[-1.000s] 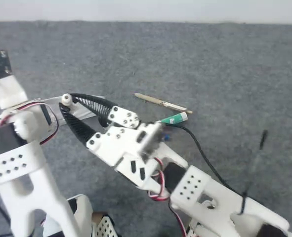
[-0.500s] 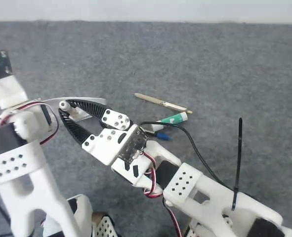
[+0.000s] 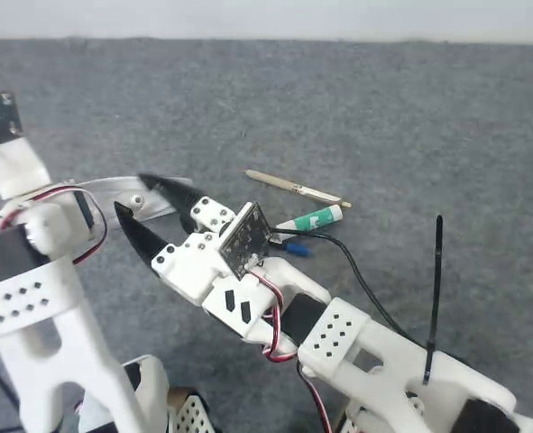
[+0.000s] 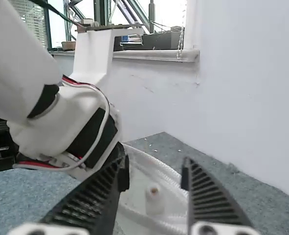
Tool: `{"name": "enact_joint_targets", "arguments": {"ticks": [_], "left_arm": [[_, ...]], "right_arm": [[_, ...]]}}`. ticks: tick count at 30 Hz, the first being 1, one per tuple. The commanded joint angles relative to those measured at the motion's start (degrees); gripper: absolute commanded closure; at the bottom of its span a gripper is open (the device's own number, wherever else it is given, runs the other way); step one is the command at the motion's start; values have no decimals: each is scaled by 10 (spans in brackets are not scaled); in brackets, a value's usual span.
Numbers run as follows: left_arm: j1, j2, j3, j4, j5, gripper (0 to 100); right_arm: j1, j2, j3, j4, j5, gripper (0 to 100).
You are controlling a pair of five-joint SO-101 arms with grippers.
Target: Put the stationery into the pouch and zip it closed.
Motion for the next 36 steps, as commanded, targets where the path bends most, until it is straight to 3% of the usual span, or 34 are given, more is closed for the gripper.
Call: {"name": "enact_joint_targets", "arguments": {"ticks": [1, 16, 29, 36], "left_arm": [[4, -1, -2, -18, 8, 989], [-7, 0, -1, -37, 8, 989], [-40, -1, 10, -60, 32, 989], [-40, -1, 10, -60, 32, 989]], "right_arm": [[-4, -36, -11, 30, -2, 778], [-4, -100, -18, 118, -4, 825], [65, -93, -225, 473, -66, 825], [74, -94, -242, 563, -66, 825]]}}
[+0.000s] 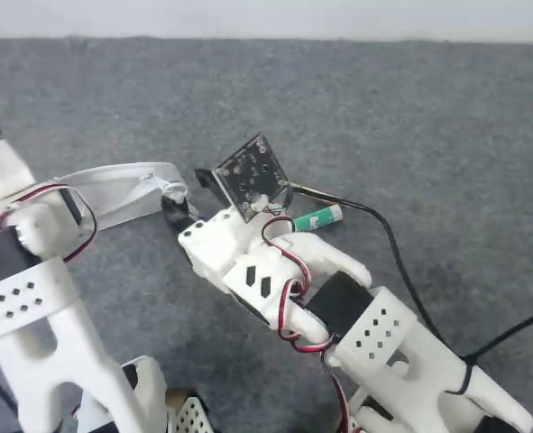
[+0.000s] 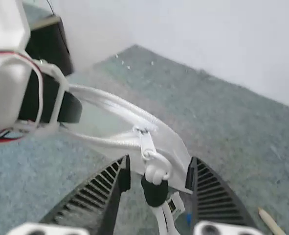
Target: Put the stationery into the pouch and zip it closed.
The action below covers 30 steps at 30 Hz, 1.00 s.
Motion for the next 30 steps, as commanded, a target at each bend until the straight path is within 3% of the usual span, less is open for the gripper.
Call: {"name": "enact_joint_targets", "arguments": {"ticks": [1, 4, 18, 25, 30], "left_arm": [[-6, -1, -6, -20, 11, 989], [-6, -1, -6, -20, 11, 989], [-6, -1, -4, -23, 11, 989], [-7, -1, -3, -23, 11, 989], [-7, -1, -3, -22, 11, 989]], "right_arm": [[23, -23, -37, 37, -7, 825], [59, -29, -38, 58, -13, 825], [185, -22, -27, 131, -197, 821], [197, -22, 25, 124, -202, 822], [211, -19, 47, 125, -251, 824]]}}
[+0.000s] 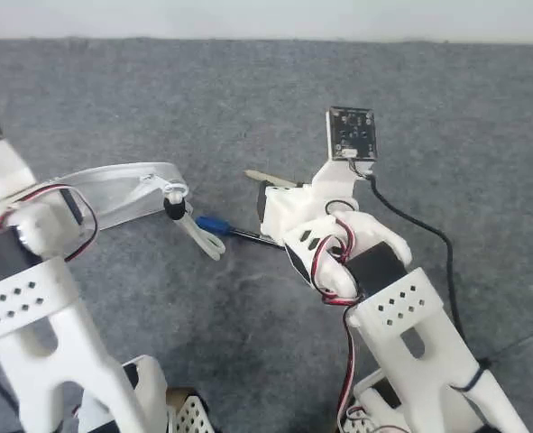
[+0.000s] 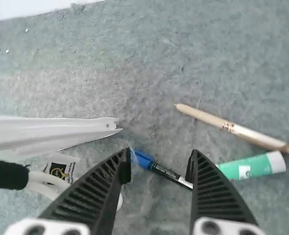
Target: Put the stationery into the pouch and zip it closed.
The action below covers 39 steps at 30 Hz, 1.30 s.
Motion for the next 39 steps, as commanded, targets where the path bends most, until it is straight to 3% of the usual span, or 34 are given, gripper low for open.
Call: {"name": "enact_joint_targets", "arguments": {"ticks": [1, 17, 26, 39], "left_arm": [[-7, -1, -3, -22, 11, 989], [-33, -1, -2, -23, 11, 989], [-33, -1, 3, -24, 11, 989], [-33, -1, 4, -24, 11, 989]], "right_arm": [[23, -12, -3, -5, -21, 824], [99, 221, -78, -39, -84, 825], [120, 339, -134, -36, -82, 825], [127, 472, -273, 97, -104, 825]]}}
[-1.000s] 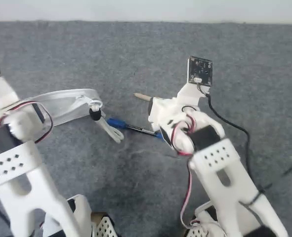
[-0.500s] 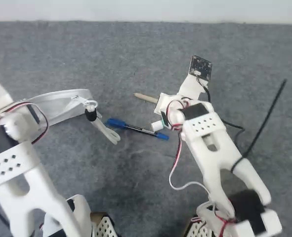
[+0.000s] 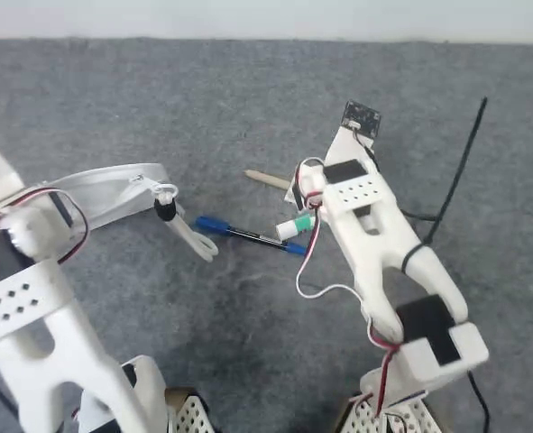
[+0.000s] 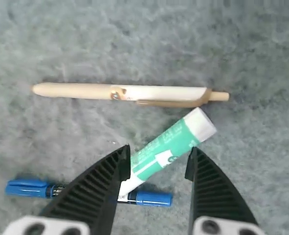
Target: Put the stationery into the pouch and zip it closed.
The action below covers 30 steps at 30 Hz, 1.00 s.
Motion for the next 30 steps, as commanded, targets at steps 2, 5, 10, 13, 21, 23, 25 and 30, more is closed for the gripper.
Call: {"name": "enact_joint_targets", "arguments": {"ticks": [2, 5, 10, 13, 21, 23, 25, 30], "left_arm": [[-3, -1, -5, -18, 11, 989], [-3, -1, -5, -18, 11, 989], [-4, -1, -2, -18, 11, 989], [-4, -1, 0, -18, 11, 989], [-4, -1, 0, -18, 11, 989], [-4, -1, 0, -18, 11, 989], [-4, -1, 0, -18, 11, 989], [-4, -1, 0, -18, 11, 989]], "right_arm": [[7, 18, -66, 37, -8, 825], [7, 45, -91, 58, -8, 825], [22, 103, -125, 54, -8, 825], [37, 140, -162, 67, -8, 826], [39, 225, -264, 153, -7, 826], [39, 236, -280, 170, -7, 835], [39, 240, -295, 182, -6, 887], [39, 241, -316, 205, 28, 973]]}}
